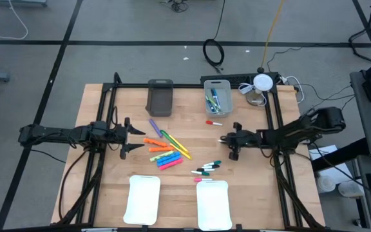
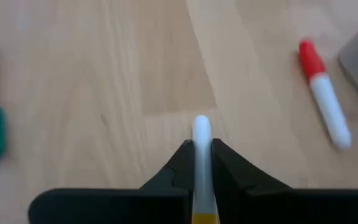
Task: Pick & Place Markers
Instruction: Put the yellow highlighter pen into the right white bin
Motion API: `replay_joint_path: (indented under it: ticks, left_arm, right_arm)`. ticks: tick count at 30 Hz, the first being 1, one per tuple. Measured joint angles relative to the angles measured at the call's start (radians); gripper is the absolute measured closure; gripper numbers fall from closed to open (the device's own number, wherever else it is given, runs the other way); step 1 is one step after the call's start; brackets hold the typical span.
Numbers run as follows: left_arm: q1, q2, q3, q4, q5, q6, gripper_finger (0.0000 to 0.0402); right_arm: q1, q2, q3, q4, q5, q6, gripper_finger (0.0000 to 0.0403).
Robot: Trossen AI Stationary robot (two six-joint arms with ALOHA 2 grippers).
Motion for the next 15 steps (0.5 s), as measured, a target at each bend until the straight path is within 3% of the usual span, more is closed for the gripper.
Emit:
replay_joint_path:
  ticks: [7,15]
  left_arm:
    - [0.0,0.0,0.0,0.0,0.0,0.0,0.0151]
    - [0.0,0.0,0.0,0.0,0.0,0.0,0.0151]
  right_arm:
    - [0.0,-0.116,0.003,0.241,-0.085,-0.056,0.0383]
    - [0.001,-0.129,0.005,0.564,-0.202,-0.09,0.0383]
